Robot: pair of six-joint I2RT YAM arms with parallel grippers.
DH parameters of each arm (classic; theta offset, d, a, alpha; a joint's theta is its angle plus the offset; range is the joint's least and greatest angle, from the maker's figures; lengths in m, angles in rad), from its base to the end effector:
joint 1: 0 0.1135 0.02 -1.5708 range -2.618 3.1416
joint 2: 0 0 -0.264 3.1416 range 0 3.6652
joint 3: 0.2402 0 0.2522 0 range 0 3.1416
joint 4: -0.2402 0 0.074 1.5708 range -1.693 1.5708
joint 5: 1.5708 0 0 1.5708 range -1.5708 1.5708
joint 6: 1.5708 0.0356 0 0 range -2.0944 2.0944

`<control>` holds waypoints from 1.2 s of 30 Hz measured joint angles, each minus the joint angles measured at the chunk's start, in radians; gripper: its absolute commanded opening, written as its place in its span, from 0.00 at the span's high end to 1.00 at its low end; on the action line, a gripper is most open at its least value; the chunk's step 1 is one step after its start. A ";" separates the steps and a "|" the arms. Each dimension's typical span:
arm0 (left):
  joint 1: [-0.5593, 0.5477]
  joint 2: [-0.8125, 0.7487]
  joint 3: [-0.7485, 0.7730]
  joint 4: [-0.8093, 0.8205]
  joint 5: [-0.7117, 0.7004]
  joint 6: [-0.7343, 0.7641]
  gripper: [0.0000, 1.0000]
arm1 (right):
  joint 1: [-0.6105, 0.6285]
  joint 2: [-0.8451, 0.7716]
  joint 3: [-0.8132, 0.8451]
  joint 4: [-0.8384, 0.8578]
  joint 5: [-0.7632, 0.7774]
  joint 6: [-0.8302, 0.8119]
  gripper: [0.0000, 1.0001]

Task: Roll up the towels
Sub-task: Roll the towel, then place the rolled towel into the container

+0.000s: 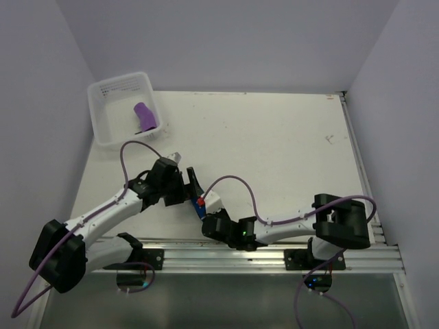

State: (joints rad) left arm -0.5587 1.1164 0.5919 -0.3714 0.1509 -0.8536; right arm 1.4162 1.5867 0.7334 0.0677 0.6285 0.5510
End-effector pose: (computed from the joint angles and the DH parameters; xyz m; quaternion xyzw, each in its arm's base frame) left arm 0.1790 -0.1182 0.1947 -0.1135 0.9344 -0.2684 0.2050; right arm 0.0674 0.2963 0.1596 -0.2610 0.8473 0.1447 0.4393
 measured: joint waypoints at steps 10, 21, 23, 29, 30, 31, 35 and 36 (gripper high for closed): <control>-0.075 0.064 0.049 -0.021 -0.055 -0.068 0.01 | 0.070 0.056 0.045 0.000 0.121 -0.019 1.00; -0.269 0.229 0.045 0.027 -0.123 -0.178 0.00 | 0.155 0.074 0.066 -0.012 0.273 -0.028 1.00; -0.269 0.243 0.056 0.030 -0.131 -0.186 0.00 | 0.174 0.093 0.084 -0.019 0.303 -0.027 1.00; -0.269 0.273 0.060 0.080 -0.137 -0.202 0.47 | 0.188 0.127 0.110 -0.033 0.349 -0.024 1.00; -0.269 0.276 0.049 0.093 -0.140 -0.207 0.66 | 0.188 0.127 0.110 -0.037 0.352 -0.021 1.00; -0.269 0.277 0.039 0.098 -0.140 -0.209 0.74 | 0.188 0.127 0.110 -0.043 0.356 -0.018 1.00; -0.270 0.277 0.023 0.114 -0.131 -0.214 0.96 | 0.190 0.127 0.111 -0.054 0.356 -0.001 0.98; -0.270 0.277 0.023 0.119 -0.130 -0.212 1.00 | 0.190 0.127 0.112 -0.060 0.359 0.003 0.75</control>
State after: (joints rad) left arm -0.8284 1.3933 0.6151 -0.2523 0.0208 -1.0657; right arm 1.6062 1.7142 0.8455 0.0074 0.9871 0.5541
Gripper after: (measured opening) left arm 0.208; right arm 0.059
